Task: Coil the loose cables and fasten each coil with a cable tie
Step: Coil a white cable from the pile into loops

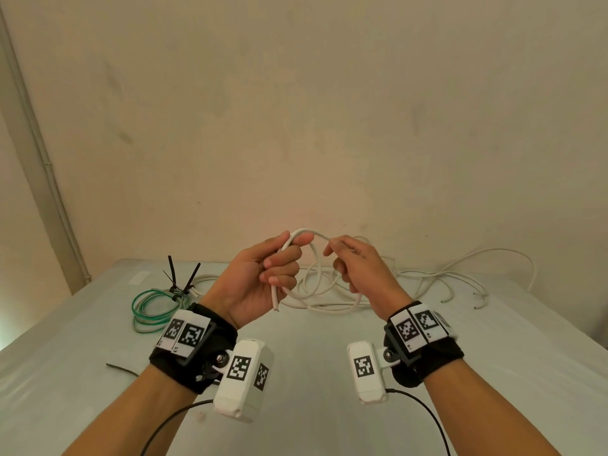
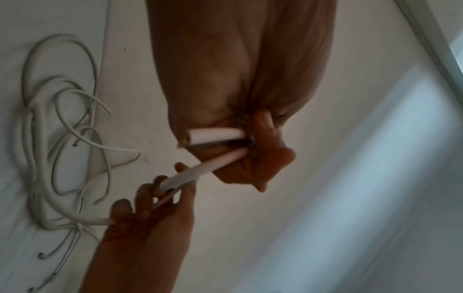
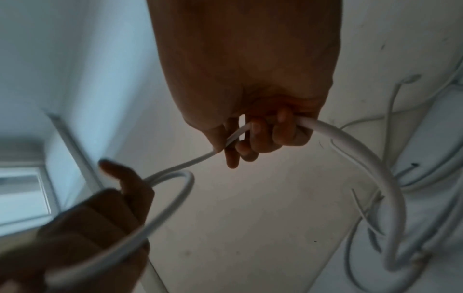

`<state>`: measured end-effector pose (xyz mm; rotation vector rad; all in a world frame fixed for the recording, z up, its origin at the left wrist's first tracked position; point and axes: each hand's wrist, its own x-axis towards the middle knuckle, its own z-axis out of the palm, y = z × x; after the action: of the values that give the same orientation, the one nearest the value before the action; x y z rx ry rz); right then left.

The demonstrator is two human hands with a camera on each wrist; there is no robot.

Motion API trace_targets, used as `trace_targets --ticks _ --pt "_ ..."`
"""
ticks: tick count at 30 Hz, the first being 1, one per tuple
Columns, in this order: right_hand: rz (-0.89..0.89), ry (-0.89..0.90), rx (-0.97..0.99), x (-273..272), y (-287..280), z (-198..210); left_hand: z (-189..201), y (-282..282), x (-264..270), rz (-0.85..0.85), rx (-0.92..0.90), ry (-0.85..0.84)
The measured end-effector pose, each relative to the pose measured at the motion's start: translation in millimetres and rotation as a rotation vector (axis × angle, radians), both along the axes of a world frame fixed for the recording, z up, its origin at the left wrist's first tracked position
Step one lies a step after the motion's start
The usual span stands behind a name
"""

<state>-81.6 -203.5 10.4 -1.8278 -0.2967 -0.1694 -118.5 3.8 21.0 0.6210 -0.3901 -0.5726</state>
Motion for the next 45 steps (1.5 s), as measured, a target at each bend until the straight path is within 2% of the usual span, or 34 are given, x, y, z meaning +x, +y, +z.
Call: trace_targets --ticks 5,8,12,14,18,21,25,30,32,34,36,38,40,42,45 --pt "0.073 0.043 -0.225 -3.8 6.1 -15.7 5.6 -3.7 0.8 0.095 -0.004 0.062" --pt "0.068 -0.028 -0.324 -6.2 12.3 -17.1 10.7 -4.5 0.8 0.157 0.007 0.085" --pt "-0.127 -0.234 -0.408 3.9 11.1 -7.6 14.4 -3.4 -3.3 0.111 0.052 0.061" --pt "-0.206 -0.274 -0.402 11.3 10.7 -1.1 12.4 -2.6 -3.9 0.071 0.048 0.025" --pt "-0.138 -0.226 -0.552 13.2 23.2 -3.0 11.7 0.4 3.6 0.023 -0.092 0.015" --pt "-0.054 -0.183 -0.711 3.5 31.8 -13.8 17.3 -4.1 7.9 0.172 -0.151 0.041" --pt "0.059 -0.256 -0.939 -11.2 40.7 -26.5 26.3 -15.8 7.8 0.519 0.021 -0.048" --pt "0.188 -0.264 -1.018 -24.9 47.9 -18.9 30.8 -14.9 20.0 0.74 0.129 -0.221" --pt "0.216 -0.284 -0.971 -28.5 45.2 -14.7 29.9 -8.8 24.0 0.761 0.144 -0.254" --pt "0.183 -0.324 -0.851 -28.0 38.9 -7.1 26.2 -2.4 25.4 0.787 0.234 -0.326" --pt "0.125 -0.366 -0.745 -23.6 31.6 2.5 20.6 1.5 23.6 0.838 0.467 -0.49" --pt "0.095 -0.434 -0.722 -20.5 27.4 10.3 14.5 3.0 22.5 0.852 0.69 -0.664" --pt "0.086 -0.496 -0.692 -20.4 26.3 15.5 11.2 4.0 23.9 0.804 0.823 -0.728" --pt "0.084 -0.532 -0.627 -21.4 25.9 20.0 11.6 4.3 23.8 0.722 0.927 -0.723" --pt "0.054 -0.527 -0.502 -20.5 23.7 26.9 12.1 2.8 19.3 0.661 1.122 -0.814"
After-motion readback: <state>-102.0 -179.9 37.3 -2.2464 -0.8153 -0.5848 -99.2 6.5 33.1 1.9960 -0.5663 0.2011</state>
